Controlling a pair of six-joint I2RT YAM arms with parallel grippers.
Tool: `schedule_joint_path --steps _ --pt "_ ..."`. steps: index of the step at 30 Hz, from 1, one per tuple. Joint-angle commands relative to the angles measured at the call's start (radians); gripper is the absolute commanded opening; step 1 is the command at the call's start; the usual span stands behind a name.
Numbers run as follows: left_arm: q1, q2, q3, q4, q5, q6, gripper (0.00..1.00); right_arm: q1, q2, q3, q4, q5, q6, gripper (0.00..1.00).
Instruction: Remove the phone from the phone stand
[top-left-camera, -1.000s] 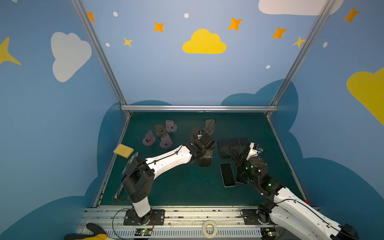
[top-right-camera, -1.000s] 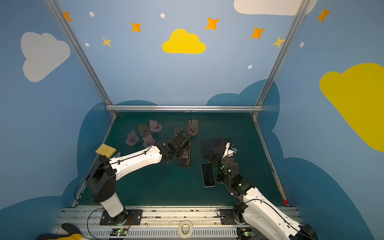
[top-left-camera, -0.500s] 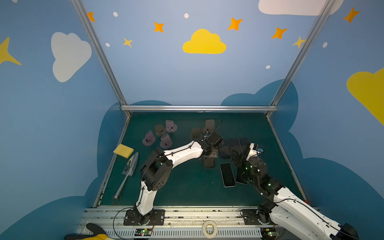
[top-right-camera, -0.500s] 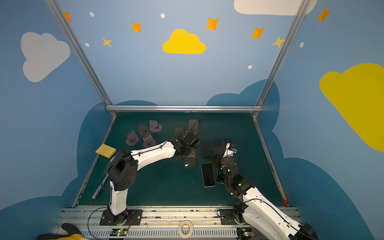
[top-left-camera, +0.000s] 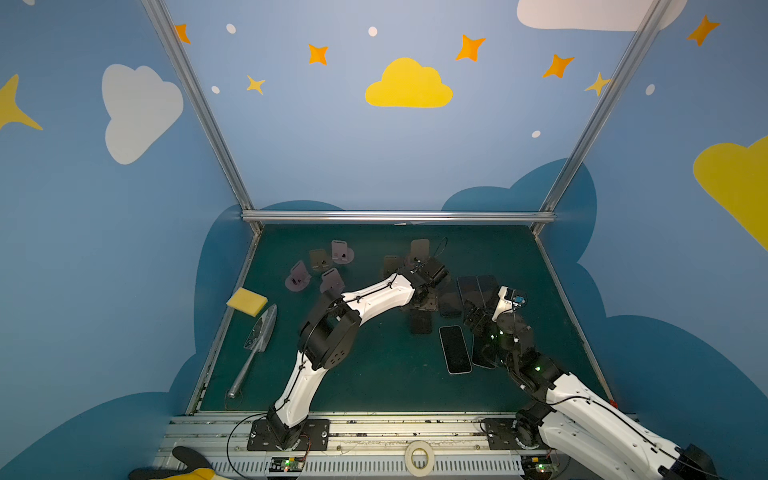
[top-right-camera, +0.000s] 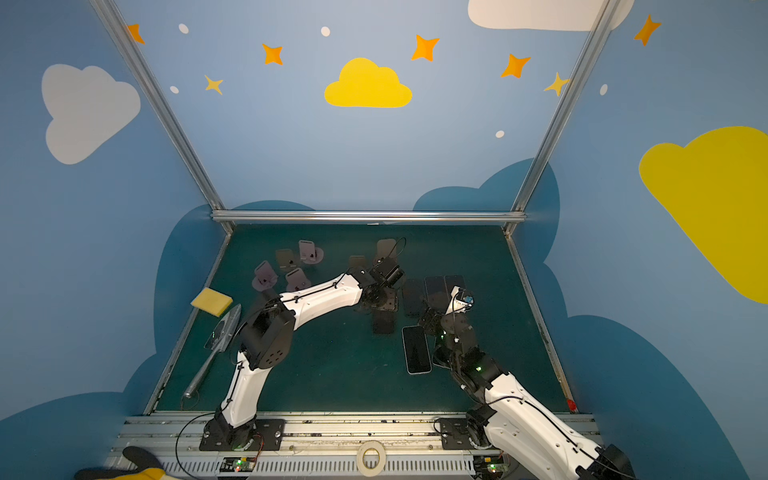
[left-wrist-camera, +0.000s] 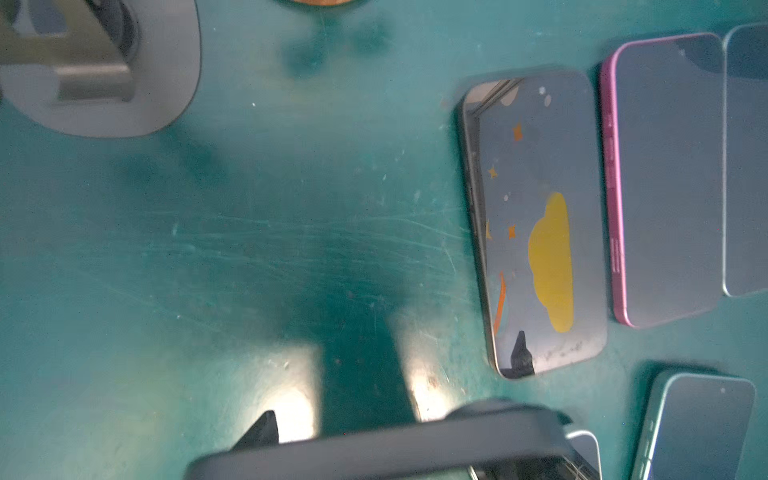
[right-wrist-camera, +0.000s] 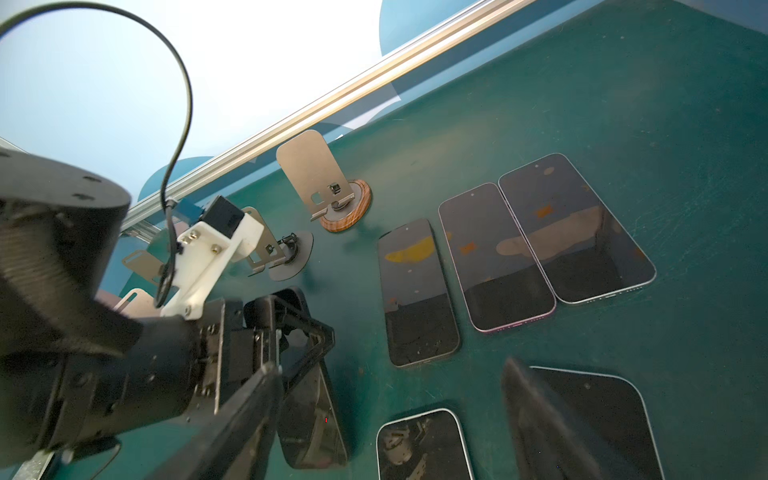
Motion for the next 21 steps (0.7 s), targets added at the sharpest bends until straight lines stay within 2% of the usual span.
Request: schedule_joint_path --steps 1,9,21 --pt "0.019 0.032 0.065 -0.055 0.002 0.020 0.67 -0.003 0.009 0.028 -0.009 0.004 -0.004 0.83" --pt "0.036 0.153 0.242 -0.164 0.014 0.060 0.67 -0.005 0.025 0.030 -0.001 -0.003 -0.001 0.83" --pt "0.074 0.222 0.337 -0.173 0.076 0.056 0.69 -0.005 0.038 0.033 -0.002 -0.010 0.004 0.83"
